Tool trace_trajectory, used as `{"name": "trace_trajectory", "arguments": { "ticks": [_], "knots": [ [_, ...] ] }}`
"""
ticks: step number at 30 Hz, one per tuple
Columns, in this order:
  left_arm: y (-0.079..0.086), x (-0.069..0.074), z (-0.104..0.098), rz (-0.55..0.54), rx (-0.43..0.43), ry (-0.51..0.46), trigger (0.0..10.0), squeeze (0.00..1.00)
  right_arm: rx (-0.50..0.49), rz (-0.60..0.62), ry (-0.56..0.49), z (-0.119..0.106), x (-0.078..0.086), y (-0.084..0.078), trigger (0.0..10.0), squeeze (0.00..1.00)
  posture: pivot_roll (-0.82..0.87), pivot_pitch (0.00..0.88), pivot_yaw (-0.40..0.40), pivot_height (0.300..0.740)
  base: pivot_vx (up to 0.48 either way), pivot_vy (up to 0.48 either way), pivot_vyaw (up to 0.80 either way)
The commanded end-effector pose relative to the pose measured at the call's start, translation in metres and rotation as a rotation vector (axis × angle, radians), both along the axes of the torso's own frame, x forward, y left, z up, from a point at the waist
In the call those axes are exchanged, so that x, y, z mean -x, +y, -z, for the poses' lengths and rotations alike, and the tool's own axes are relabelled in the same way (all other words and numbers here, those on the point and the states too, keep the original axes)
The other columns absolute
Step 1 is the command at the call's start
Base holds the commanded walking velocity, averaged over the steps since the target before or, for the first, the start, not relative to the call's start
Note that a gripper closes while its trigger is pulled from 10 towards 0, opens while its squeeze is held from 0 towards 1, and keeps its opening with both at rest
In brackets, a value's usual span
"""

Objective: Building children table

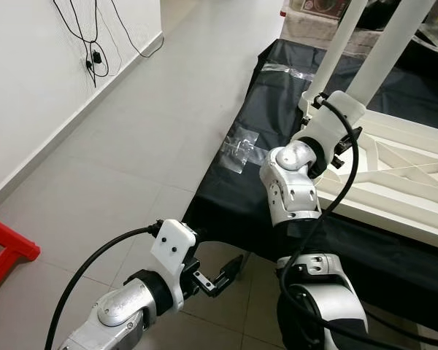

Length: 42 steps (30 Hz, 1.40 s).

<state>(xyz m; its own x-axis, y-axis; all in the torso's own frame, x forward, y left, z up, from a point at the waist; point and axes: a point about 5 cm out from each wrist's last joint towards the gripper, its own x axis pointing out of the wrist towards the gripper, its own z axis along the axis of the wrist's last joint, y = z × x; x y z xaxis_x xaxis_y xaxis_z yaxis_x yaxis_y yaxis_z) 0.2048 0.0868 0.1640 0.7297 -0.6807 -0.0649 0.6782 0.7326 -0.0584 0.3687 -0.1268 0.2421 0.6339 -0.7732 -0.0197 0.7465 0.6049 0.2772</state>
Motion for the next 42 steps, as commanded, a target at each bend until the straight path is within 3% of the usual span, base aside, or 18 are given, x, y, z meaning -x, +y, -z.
{"name": "trace_trajectory", "arguments": {
  "ticks": [1,14,15,16,17,30,36,42],
  "knots": [
    [-0.001,0.001,0.006,0.008,-0.005,0.025,10.0,0.0,-0.079,-0.023,0.089,0.027,0.002,0.006,10.0,1.0,0.12,0.134,-0.092,0.74,0.0,0.0,0.0],
    [0.0,-0.001,0.009,0.008,-0.01,0.025,10.0,0.0,-0.058,-0.078,0.014,0.014,0.003,0.011,10.0,1.0,0.12,0.133,-0.083,0.74,0.0,0.0,0.0],
    [0.0,-0.002,0.009,0.008,-0.01,0.026,10.0,0.0,-0.056,-0.089,0.011,0.014,0.004,0.012,10.0,0.89,0.12,0.132,-0.082,0.74,0.0,0.0,0.0],
    [0.0,-0.002,0.009,0.009,-0.011,0.025,10.0,0.0,-0.058,-0.107,0.005,0.014,0.004,0.012,10.0,0.15,0.12,0.132,-0.082,0.74,0.0,0.0,0.0],
    [0.0,-0.003,0.01,0.009,-0.011,0.025,10.0,0.0,-0.059,-0.131,0.002,0.015,0.005,0.013,10.0,0.0,0.12,0.13,-0.079,0.74,0.0,0.0,0.0],
    [-0.001,-0.007,0.011,0.01,-0.012,0.018,10.0,0.0,-0.068,-0.309,0.032,0.027,0.019,0.009,10.0,0.0,0.1,0.121,-0.073,0.74,0.0,0.0,0.0],
    [-0.001,-0.009,0.012,0.006,-0.011,0.011,10.0,0.0,-0.074,-0.451,0.037,0.03,0.031,0.014,10.0,0.0,0.1,0.115,-0.075,0.74,0.0,0.0,0.0],
    [-0.001,-0.012,0.012,0.001,-0.011,0.005,10.0,0.0,-0.052,-0.603,0.099,0.045,0.06,0.011,10.0,0.0,0.09,0.109,-0.076,0.74,0.0,0.0,0.0]
  ]
}}
